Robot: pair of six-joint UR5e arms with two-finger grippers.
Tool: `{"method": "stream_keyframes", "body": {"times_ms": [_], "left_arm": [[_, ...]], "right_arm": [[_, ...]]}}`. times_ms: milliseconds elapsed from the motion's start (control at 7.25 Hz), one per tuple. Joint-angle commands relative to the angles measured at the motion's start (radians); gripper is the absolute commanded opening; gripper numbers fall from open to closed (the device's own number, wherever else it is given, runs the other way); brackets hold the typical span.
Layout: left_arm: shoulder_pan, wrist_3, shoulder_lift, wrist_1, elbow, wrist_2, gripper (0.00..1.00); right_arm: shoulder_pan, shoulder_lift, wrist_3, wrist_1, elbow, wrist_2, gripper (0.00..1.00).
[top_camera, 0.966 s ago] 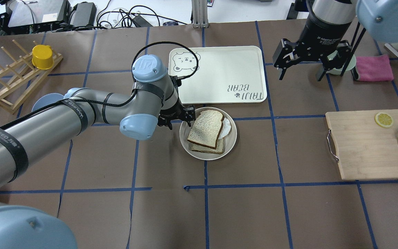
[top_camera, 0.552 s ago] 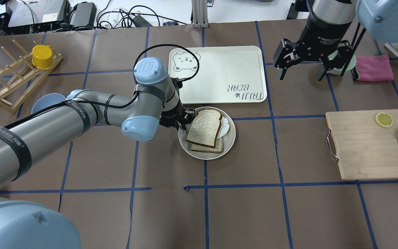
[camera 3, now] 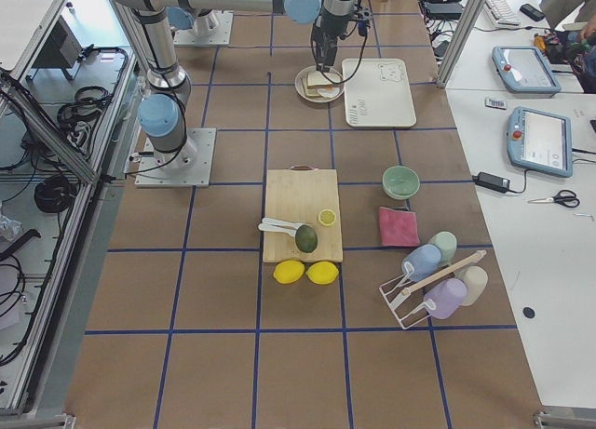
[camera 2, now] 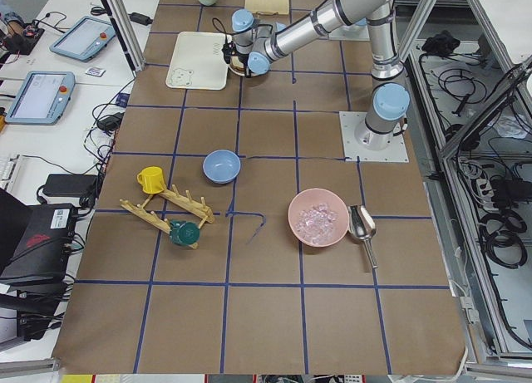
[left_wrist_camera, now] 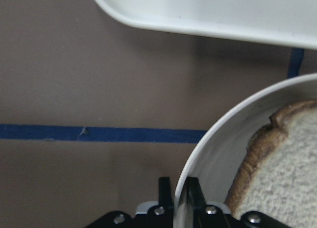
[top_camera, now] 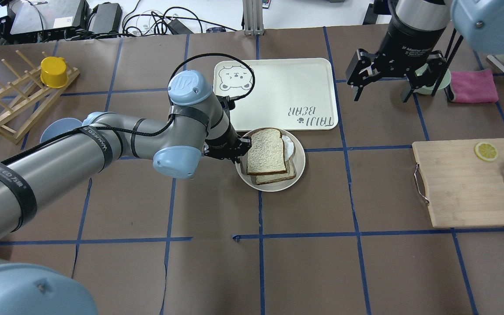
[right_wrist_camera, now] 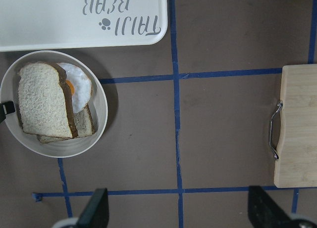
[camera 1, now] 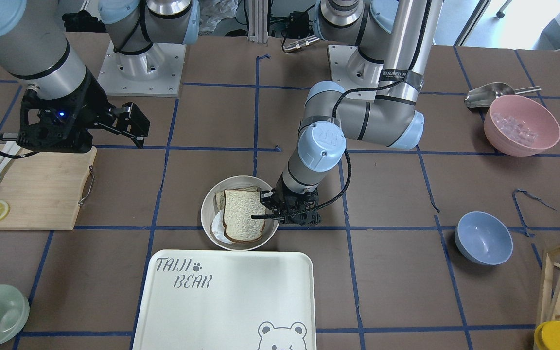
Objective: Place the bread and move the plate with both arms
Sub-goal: 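Slide the plate with the left gripper onto the bear tray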
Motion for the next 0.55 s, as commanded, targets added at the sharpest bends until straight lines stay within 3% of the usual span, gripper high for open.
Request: {"method": "stream_keyframes", "body": {"times_ms": [0, 414], "left_arm": [[0.006, 0.0, 0.017, -0.001, 0.003, -0.038, 0.04], [0.058, 0.002, 0.034, -0.016, 0.081, -0.115, 0.04]], "right_arm": [[0.0, 0.001, 0.0, 0.0, 0.0, -0.001, 1.0], [0.0, 0.003, 0.002, 0.0, 0.0, -0.003, 1.0]]}}
